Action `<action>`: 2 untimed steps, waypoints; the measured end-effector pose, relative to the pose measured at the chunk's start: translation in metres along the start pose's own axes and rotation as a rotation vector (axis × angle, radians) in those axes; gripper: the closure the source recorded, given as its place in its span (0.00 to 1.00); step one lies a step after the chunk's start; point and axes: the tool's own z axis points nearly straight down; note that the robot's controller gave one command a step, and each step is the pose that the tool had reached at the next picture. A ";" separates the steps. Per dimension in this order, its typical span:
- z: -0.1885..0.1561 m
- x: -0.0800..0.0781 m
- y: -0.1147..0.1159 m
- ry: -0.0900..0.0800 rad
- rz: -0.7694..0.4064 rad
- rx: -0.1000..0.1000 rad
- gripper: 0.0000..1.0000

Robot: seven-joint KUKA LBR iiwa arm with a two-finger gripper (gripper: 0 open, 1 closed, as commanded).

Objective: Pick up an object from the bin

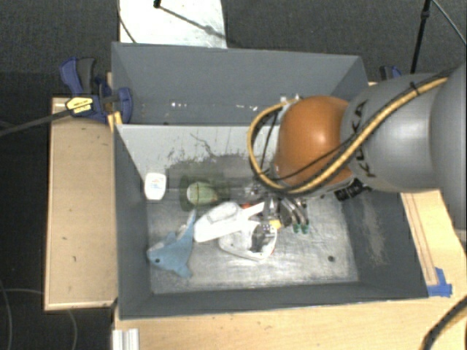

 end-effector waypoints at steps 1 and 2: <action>0.037 -0.002 -0.002 0.004 0.070 0.002 0.00; 0.036 -0.003 0.001 0.004 0.092 -0.001 1.00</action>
Offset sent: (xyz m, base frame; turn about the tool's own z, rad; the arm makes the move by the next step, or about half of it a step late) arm 0.0086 0.0106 -0.0549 0.1918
